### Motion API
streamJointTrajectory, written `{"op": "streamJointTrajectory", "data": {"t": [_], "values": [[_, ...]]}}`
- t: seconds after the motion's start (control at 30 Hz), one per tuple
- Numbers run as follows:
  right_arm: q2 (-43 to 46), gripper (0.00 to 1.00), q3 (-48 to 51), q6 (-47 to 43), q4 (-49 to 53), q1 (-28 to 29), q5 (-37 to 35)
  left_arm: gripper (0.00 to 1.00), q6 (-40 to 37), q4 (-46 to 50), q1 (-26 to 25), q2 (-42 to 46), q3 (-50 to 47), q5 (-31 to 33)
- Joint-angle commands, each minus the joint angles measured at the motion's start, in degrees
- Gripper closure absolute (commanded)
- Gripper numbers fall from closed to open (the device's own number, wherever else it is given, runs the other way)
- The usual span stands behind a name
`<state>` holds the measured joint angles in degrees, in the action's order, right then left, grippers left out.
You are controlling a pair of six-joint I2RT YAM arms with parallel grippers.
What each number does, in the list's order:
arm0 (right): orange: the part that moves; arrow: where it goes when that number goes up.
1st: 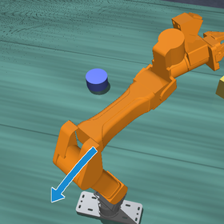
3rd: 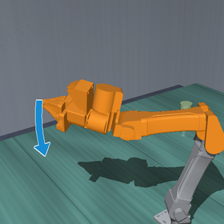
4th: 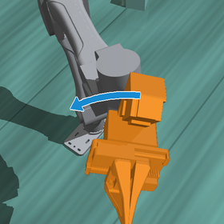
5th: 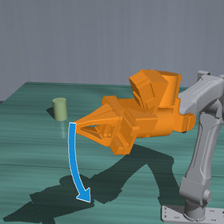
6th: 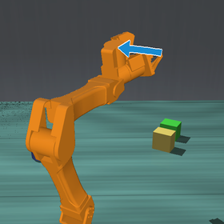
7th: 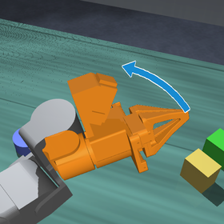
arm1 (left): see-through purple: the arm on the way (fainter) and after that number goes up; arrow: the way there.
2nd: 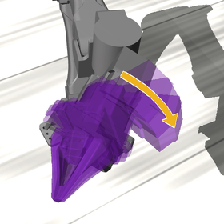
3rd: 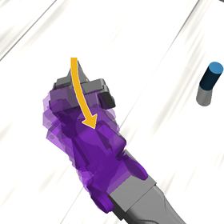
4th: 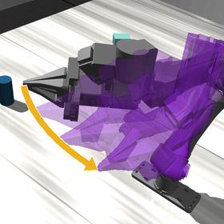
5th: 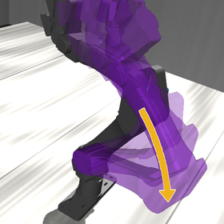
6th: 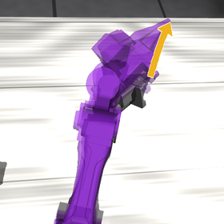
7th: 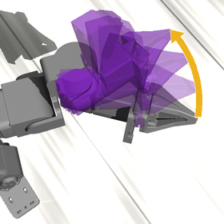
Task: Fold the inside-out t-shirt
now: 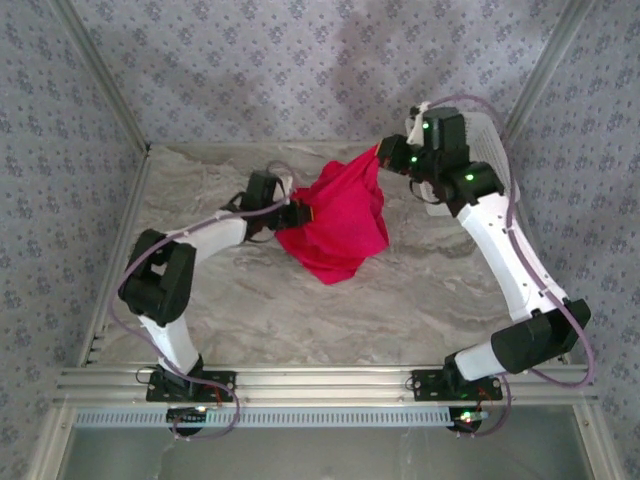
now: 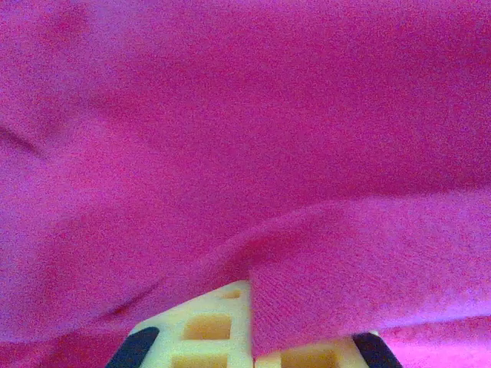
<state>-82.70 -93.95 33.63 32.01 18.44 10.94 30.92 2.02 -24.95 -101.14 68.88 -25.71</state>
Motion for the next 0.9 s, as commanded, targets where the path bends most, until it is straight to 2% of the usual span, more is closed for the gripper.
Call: {"op": "streamJointTrajectory", "data": {"t": [0.0,0.13,0.23,0.37,0.47,0.6,0.7,0.77,0.87], "values": [[0.4,1.00,-6.9,-1.0,1.3,-4.4,3.6,1.00,-10.5,13.6,4.3,8.3,13.2,4.3],[-0.4,1.00,-10.8,-0.1,1.6,-6.6,5.7,1.00,-16.9,22.9,5.5,9.1,27.4,5.0],[0.4,1.00,-10.0,-0.1,1.7,-7.4,6.0,1.00,-17.6,23.9,5.4,10.5,28.1,3.7],[2.9,1.00,-3.6,0.1,0.4,-8.1,6.5,1.00,-16.5,18.1,5.3,16.1,16.1,3.4],[6.2,1.00,4.9,-0.6,-0.1,-8.7,7.4,1.00,-15.2,15.5,4.6,20.6,5.7,3.1],[10.5,1.00,18.4,0.2,-3.2,-9.1,7.5,1.00,-13.6,12.8,1.0,24.8,-7.2,3.2],[10.9,1.00,27.3,1.2,-5.8,-8.7,9.3,0.97,-12.8,11.4,-2.8,24.5,-13.7,5.6],[10.3,1.00,31.4,1.2,-7.7,-8.6,9.6,0.90,-12.6,9.9,-3.9,23.3,-16.4,6.6],[9.3,1.00,35.0,0.0,-11.0,-8.5,10.7,0.57,-13.6,10.1,-4.5,22.1,-16.6,8.5]]}}
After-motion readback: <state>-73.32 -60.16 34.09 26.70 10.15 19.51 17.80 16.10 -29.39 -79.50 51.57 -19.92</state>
